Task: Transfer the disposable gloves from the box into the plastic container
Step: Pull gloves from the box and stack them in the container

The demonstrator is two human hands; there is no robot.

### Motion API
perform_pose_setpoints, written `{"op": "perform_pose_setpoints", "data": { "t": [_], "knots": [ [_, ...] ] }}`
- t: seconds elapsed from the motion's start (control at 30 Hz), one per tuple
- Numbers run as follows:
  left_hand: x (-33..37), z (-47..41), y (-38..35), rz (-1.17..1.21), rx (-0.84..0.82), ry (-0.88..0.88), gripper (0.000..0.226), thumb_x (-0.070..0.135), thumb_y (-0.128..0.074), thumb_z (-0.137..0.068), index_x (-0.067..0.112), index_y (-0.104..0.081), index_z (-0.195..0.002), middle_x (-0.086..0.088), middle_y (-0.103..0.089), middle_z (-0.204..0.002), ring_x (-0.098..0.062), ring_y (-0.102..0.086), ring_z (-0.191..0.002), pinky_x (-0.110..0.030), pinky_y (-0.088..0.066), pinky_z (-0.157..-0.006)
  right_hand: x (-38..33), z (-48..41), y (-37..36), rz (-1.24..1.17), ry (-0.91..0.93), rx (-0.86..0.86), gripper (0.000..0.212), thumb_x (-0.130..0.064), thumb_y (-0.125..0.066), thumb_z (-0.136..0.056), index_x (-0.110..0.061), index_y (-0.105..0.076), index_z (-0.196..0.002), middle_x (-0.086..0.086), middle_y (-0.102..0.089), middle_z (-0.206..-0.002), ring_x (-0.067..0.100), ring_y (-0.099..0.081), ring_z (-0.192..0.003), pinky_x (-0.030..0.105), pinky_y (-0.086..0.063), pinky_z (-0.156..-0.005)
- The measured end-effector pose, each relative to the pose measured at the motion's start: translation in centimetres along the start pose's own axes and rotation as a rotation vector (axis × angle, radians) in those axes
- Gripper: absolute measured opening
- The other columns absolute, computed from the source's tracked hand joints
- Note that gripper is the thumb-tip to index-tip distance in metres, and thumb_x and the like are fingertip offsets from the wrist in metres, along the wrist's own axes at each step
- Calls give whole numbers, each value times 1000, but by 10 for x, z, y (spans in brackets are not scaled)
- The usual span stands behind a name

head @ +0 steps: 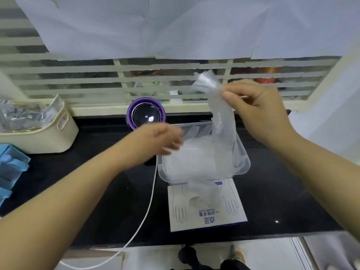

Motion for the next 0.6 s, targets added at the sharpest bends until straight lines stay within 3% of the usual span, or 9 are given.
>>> {"op": "perform_pose_setpoints", "data": {
  "t": [0.1, 0.17, 0.23, 0.3, 0.33, 0.43, 0.53, 0.6],
  "knots": [
    [14, -15, 18, 501, 148, 53, 68, 65, -47, -75, 19, -55, -126, -7, -71, -109, -23, -71, -96, -36, -59, -76, -8, -10, -19, 213, 239, -151, 21, -23, -57, -93, -16, -71, -107, -3, -67, -101, 1, -58, -90, 14, -45, -83],
    [15, -24, 20, 566, 120, 91, 82, 70, -47, -71, 17, -48, -135, -18, -64, -121, -32, -67, -104, -45, -56, -85, -10, -14, -38, 387, 403, -295, 31, -30, -49, -92, -13, -72, -103, 2, -68, -100, 16, -59, -90, 29, -49, -81],
    [10, -32, 12, 481, 72, 129, 78, 63, -50, -81, 13, -43, -140, -27, -52, -131, -37, -60, -115, -49, -49, -98, -5, -10, -58, 502, 547, -435, 35, -30, -44, -91, -13, -73, -102, 4, -68, -99, 21, -60, -86, 35, -52, -74],
    [0, -41, 6, 402, 92, 136, 54, 45, -57, -90, 17, -47, -135, -21, -58, -126, -29, -64, -107, -44, -53, -92, 9, -6, -74, 515, 595, -529, 31, -26, -46, -91, -14, -73, -102, 6, -69, -99, 23, -62, -84, 36, -54, -71],
    [-7, -45, 4, 390, 123, 144, 48, 37, -61, -91, 21, -47, -134, -14, -60, -123, -25, -66, -104, -42, -55, -89, 18, -3, -80, 505, 580, -558, 27, -24, -51, -90, -14, -72, -102, 6, -68, -101, 24, -62, -85, 38, -55, -72],
    [-25, -55, -2, 283, 208, 169, 62, 18, -66, -90, 25, -36, -144, -5, -64, -112, -18, -69, -93, -33, -58, -81, 55, 8, -93, 510, 524, -604, 28, -16, -68, -84, -17, -69, -111, 7, -66, -112, 27, -62, -101, 41, -53, -86],
    [-40, -66, -12, -70, 258, 97, 64, 12, -60, -93, 22, -29, -148, 1, -66, -97, -9, -66, -83, -17, -53, -67, 87, 19, -100, 507, 318, -717, 48, -27, -64, -88, -26, -52, -134, 1, -50, -139, 20, -45, -128, 37, -37, -105],
    [-50, -74, -18, -421, 243, 93, 61, 7, -53, -95, 19, -28, -150, -1, -64, -98, -13, -64, -86, -18, -51, -73, 108, 25, -103, 508, 129, -783, 58, -38, -59, -90, -32, -36, -143, -7, -37, -148, 14, -32, -135, 33, -29, -111]
  ]
}}
Point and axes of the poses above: each hand's wrist, its own z-axis away from the middle knuckle, its own y-axis out of the back of the hand, x = y × z, the point moved 4 cm from there along -z, towards the middle knuckle
